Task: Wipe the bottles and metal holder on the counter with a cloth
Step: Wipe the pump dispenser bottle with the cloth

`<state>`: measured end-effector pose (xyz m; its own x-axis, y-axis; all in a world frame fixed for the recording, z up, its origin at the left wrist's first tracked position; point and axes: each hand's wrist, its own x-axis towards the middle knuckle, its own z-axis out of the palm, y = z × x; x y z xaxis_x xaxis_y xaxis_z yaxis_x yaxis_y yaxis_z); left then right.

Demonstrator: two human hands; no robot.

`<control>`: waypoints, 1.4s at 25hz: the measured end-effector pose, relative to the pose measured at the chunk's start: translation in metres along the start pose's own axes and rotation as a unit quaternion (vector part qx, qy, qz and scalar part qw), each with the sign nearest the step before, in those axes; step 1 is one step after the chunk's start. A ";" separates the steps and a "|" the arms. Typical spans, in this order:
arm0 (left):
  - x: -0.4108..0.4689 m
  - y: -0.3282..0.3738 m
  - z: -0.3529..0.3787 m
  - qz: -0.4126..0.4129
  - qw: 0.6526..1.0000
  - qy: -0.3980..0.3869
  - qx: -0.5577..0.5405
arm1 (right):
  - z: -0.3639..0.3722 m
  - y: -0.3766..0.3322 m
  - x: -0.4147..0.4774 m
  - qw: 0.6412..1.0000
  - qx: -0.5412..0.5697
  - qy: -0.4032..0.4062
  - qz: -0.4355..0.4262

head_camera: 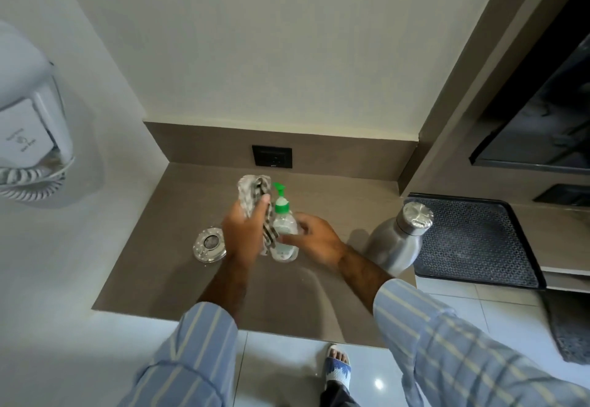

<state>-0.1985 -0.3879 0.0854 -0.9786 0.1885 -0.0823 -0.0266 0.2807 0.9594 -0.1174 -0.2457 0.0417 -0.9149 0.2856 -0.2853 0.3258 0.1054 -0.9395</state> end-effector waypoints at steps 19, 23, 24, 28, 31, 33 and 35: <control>0.023 0.052 -0.029 -0.068 0.941 -0.262 -0.201 | 0.008 -0.060 -0.033 0.925 0.309 -0.219 0.031; 0.029 0.061 -0.033 -0.060 0.919 -0.248 -0.299 | -0.003 -0.067 -0.037 0.829 0.520 -0.198 0.051; 0.029 0.063 -0.027 -0.051 0.941 -0.194 -0.273 | 0.001 -0.068 -0.033 0.886 0.441 -0.139 0.031; 0.026 0.068 -0.009 -0.020 0.988 -0.035 -0.151 | 0.019 -0.066 -0.020 0.985 -0.084 0.103 -0.109; 0.028 0.073 -0.014 -0.020 0.984 -0.126 -0.123 | 0.016 -0.068 -0.017 0.998 0.041 -0.043 -0.030; 0.032 0.075 -0.025 -0.017 0.965 -0.235 -0.116 | 0.009 -0.072 -0.019 0.946 0.240 -0.219 0.004; 0.035 0.076 -0.034 0.011 0.935 -0.334 -0.120 | 0.001 -0.081 -0.023 0.857 0.393 -0.332 0.019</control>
<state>-0.2413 -0.3919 0.1646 -0.6358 0.7598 -0.1359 -0.1318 0.0665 0.9890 -0.1235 -0.2617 0.1244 -0.9262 -0.3575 -0.1193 0.3364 -0.6415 -0.6895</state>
